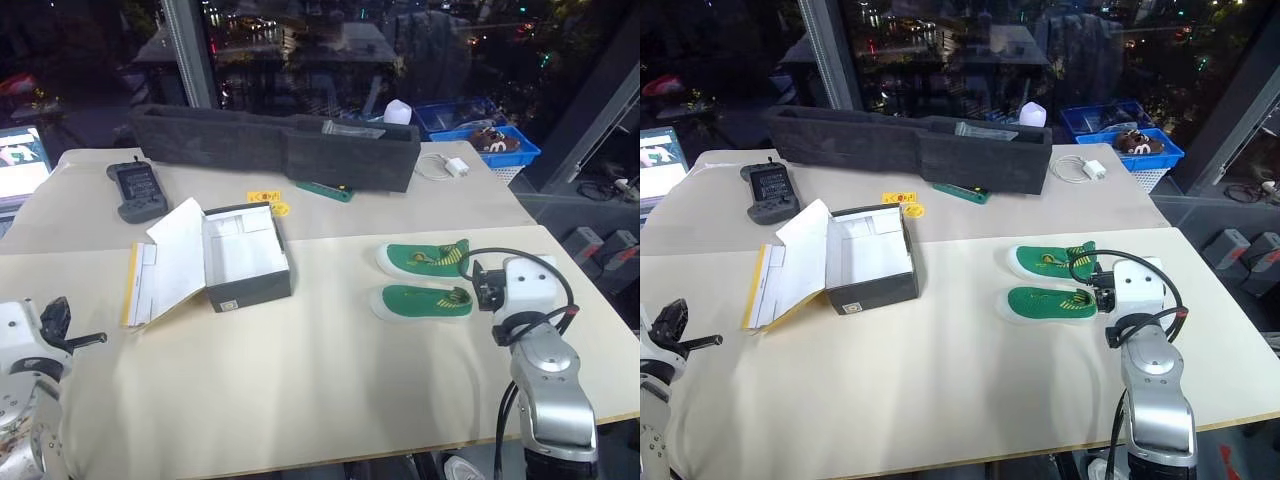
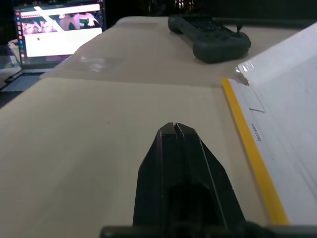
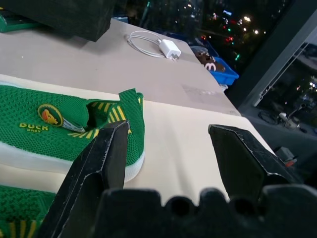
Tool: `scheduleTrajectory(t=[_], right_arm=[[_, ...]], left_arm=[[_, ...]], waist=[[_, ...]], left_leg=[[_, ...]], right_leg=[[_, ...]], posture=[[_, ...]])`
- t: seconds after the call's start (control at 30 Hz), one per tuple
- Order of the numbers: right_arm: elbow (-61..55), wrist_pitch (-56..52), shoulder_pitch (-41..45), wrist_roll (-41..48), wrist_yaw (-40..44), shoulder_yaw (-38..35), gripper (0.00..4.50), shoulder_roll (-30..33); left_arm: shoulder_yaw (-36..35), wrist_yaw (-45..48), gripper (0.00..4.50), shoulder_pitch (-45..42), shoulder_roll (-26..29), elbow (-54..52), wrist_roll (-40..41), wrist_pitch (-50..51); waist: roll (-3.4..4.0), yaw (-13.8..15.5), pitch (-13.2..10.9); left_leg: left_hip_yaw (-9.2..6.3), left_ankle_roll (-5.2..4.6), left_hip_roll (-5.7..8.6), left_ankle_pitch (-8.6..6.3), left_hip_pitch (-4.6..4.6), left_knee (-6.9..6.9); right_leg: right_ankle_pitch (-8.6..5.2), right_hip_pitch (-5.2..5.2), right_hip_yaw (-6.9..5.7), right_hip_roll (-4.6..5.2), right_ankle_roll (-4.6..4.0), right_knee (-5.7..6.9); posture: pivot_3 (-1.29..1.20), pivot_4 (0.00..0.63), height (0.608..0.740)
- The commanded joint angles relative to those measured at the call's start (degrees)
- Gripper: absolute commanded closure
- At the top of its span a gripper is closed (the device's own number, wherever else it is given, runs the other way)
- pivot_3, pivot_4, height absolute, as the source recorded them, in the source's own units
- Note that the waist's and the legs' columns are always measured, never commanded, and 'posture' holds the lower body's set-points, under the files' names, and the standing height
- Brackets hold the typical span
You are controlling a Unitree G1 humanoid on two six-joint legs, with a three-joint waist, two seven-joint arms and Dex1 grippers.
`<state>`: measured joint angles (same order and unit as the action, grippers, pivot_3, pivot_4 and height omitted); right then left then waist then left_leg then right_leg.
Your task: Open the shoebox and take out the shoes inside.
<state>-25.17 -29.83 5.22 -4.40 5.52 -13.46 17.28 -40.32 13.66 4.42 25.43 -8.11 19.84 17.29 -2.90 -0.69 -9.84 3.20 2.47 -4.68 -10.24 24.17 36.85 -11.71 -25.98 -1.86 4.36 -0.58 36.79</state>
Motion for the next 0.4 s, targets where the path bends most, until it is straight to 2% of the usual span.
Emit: scheduleTrajectory(t=[0.03, 0.4], right_arm=[[0.01, 3.19, -0.04, -0.16, -0.28, -2.14, 1.33, 1.65], [1.93, 5.55, -0.91, 0.17, -0.04, -2.69, 1.33, 2.84]], left_arm=[[-0.24, -0.06, 4.50, -0.91, 0.56, 0.29, 0.46, -2.37], [0.85, 0.78, 4.50, -1.96, 1.86, 2.82, 0.52, -3.84]], waist=[[0.00, 0.00, 0.00], [-0.01, -0.03, 0.00]], left_leg=[[0.00, 0.00, 0.00, 0.00, 0.01, 0.00], [0.02, -0.20, 0.01, 0.12, 0.05, 0.00]], right_leg=[[0.00, -0.01, 0.00, 0.00, 0.00, 0.00], [0.01, 0.00, 0.05, -0.02, 0.00, -0.04]], posture=[[0.00, 0.150, 0.732], [0.00, 0.150, 0.732]])
